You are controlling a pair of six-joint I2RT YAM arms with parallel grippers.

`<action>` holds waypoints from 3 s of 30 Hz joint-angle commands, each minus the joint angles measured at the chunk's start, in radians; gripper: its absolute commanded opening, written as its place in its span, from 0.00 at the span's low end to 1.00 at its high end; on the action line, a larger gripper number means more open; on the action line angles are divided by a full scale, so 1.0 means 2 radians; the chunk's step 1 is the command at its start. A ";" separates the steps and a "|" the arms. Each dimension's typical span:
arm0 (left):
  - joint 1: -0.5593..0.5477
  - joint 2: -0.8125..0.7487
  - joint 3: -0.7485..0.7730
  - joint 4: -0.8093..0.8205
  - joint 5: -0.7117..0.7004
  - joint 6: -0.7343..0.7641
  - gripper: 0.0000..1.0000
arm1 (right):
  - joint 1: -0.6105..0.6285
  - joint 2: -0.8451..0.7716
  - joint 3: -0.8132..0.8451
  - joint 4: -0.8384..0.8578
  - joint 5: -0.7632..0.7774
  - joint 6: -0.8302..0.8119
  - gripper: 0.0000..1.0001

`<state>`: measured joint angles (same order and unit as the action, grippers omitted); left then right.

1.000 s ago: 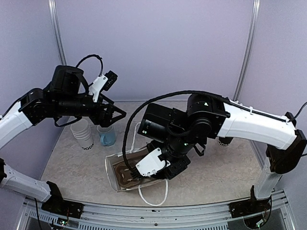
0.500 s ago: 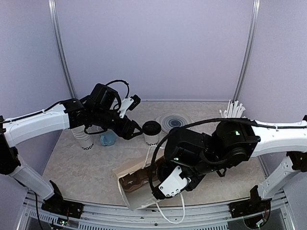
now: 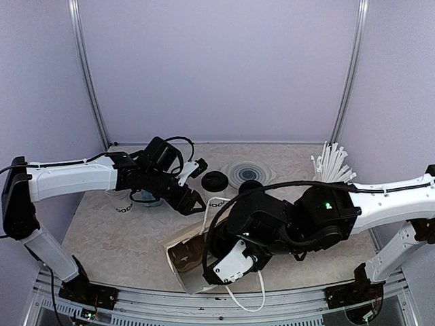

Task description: Pack the takeout coffee

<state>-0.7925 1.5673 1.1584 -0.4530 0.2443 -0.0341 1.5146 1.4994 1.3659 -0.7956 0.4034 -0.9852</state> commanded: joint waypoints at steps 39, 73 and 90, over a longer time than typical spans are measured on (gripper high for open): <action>0.026 0.051 0.001 -0.048 0.010 0.000 0.73 | -0.056 0.017 -0.077 0.120 0.006 -0.024 0.47; 0.051 0.131 0.026 -0.057 0.091 0.033 0.67 | -0.092 0.023 -0.080 0.137 -0.057 -0.015 0.47; 0.064 0.131 0.034 -0.056 0.066 0.027 0.67 | -0.112 0.075 -0.026 0.069 -0.094 -0.002 0.48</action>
<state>-0.6846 1.8267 1.1870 -0.5762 0.4015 0.0162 1.3025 1.6001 1.2568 -0.5587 0.2657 -1.0134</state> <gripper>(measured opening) 0.667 0.687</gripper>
